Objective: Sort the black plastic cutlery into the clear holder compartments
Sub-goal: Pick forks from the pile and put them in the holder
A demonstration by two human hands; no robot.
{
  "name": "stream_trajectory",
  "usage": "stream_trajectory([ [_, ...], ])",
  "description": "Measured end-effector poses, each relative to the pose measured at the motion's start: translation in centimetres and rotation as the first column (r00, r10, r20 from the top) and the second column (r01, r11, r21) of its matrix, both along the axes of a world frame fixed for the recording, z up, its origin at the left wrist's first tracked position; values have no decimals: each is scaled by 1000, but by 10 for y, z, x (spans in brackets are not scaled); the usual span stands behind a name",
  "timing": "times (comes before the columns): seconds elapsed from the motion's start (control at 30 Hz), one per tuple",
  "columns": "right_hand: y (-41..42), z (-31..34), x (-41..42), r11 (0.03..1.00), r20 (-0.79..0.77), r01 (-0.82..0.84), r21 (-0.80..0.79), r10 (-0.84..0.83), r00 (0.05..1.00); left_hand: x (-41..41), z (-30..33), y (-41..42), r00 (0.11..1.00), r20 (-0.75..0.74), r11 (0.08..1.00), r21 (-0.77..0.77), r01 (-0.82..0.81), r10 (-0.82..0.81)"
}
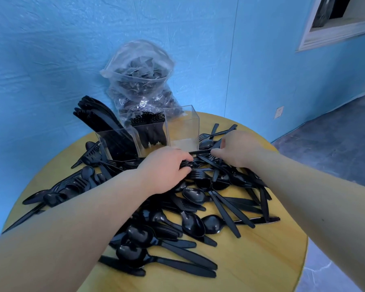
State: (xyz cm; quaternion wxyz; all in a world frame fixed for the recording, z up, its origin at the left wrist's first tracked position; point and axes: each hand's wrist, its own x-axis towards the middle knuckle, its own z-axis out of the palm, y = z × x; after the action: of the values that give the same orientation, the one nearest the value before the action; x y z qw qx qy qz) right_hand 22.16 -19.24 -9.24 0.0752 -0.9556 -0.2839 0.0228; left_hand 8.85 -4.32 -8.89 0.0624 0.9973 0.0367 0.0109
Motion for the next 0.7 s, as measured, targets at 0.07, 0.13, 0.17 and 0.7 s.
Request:
stream_trajectory([
  [0.07,3,0,-3,999,-43,-4,39,6,999,-2,-1,2,1000,11,1000,-8,-7,7],
  [0.13,4,2,-5,992,-85,1,125,10,996,-4,-1,4,1000,23,1000,-14,-16,16],
  [0.17,4,4,-6,984,-106,6,177,13,994,-5,-1,5,999,30,1000,-16,-19,19],
  [0.7,-26,38,-49,524,-252,129,842,170,953,-16,26,-10,947,322,1000,8,-7,4],
])
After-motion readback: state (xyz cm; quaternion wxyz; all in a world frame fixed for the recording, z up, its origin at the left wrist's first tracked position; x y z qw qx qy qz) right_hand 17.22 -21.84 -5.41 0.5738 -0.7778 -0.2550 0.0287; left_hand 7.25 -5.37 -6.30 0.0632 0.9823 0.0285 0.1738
